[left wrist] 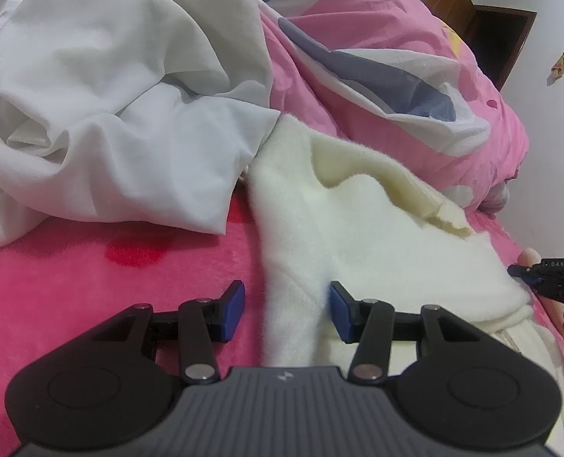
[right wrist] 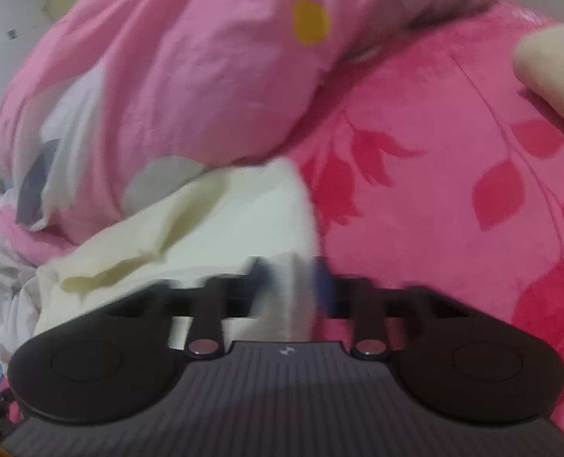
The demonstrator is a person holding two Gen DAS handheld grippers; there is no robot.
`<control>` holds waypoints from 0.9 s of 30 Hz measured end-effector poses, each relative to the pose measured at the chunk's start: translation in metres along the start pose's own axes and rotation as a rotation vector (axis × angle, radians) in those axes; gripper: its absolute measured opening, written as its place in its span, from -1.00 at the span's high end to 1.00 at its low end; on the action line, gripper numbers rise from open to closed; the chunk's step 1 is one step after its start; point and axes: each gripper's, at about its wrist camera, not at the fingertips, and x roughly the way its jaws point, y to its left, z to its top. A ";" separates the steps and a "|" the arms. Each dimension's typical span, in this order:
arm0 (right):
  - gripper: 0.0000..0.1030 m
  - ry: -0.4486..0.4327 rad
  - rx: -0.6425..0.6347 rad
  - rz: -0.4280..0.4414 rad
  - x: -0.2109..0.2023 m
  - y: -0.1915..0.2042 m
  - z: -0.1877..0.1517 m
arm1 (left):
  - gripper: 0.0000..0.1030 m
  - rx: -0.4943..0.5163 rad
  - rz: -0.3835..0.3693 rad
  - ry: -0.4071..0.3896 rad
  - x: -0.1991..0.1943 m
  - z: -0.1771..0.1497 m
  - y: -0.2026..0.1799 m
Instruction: Fold clothes
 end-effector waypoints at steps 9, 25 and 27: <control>0.92 -0.071 -0.099 -0.155 -0.006 0.000 -0.001 | 0.04 -0.002 -0.002 -0.001 0.000 0.001 0.002; 0.85 -0.035 -0.915 0.034 -0.033 0.205 -0.080 | 0.04 -0.012 0.000 -0.005 -0.001 0.001 0.004; 0.86 -0.011 -0.943 0.157 -0.020 0.240 -0.086 | 0.04 -0.014 -0.001 -0.005 -0.001 0.001 0.005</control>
